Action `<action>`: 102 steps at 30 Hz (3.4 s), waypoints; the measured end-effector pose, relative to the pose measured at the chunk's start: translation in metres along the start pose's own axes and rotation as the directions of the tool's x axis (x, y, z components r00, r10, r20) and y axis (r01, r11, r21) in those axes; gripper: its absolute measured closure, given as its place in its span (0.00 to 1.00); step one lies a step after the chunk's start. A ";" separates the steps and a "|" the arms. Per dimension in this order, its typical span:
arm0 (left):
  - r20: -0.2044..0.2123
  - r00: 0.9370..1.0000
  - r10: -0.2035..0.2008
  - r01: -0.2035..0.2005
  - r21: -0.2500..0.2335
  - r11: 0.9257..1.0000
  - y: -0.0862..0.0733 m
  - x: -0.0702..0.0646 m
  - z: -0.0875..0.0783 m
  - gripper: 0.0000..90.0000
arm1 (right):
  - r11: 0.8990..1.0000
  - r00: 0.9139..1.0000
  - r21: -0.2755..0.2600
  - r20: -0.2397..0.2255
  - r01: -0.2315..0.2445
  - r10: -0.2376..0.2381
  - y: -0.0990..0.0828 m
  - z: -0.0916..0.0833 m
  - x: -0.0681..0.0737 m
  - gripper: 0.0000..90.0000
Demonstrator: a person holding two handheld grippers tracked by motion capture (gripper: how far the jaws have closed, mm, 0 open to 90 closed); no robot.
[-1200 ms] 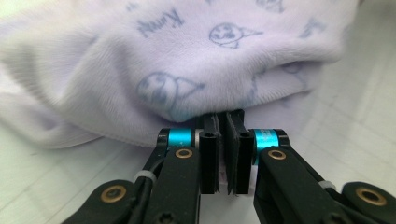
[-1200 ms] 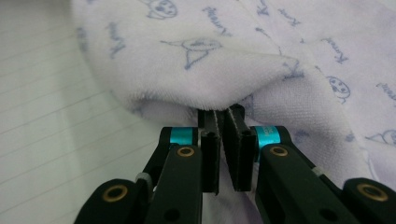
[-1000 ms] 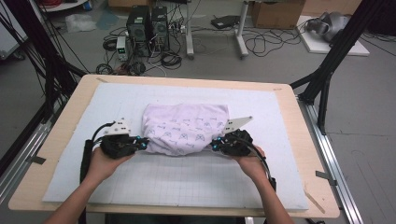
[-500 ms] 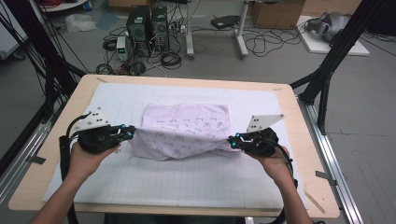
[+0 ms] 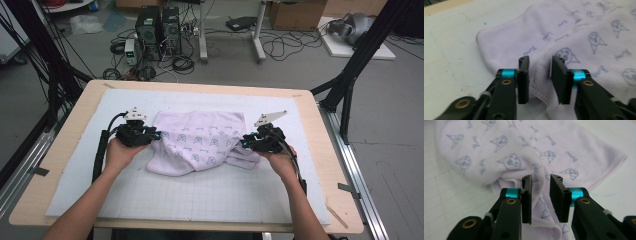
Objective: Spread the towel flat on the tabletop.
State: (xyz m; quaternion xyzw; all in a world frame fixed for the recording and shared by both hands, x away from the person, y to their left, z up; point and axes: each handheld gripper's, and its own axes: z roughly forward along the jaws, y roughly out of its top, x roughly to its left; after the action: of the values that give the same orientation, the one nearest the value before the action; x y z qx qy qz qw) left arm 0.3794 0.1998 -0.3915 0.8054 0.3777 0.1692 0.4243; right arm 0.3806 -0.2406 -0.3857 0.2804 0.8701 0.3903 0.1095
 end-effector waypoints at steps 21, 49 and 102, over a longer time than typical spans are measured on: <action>0.179 0.973 0.148 -0.171 0.122 0.978 -0.049 -0.049 0.019 0.95 | 0.992 0.992 0.054 -0.047 0.117 -0.115 0.004 0.053 0.051 0.93; 0.099 0.986 0.131 -0.130 -0.014 0.991 -0.011 -0.044 -0.021 0.98 | 0.997 0.997 -0.027 -0.010 0.076 -0.076 0.039 -0.003 0.032 0.94; 0.048 0.998 -0.027 0.028 -0.017 0.999 -0.011 -0.003 -0.002 0.96 | 1.000 0.997 0.016 0.071 -0.012 0.010 -0.026 -0.018 -0.018 0.96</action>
State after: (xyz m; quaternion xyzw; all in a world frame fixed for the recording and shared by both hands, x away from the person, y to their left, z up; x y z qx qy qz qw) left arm 0.3709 0.2031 -0.3992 0.8003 0.3768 0.1473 0.4426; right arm 0.3775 -0.2757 -0.3936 0.2999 0.8673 0.3734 0.1361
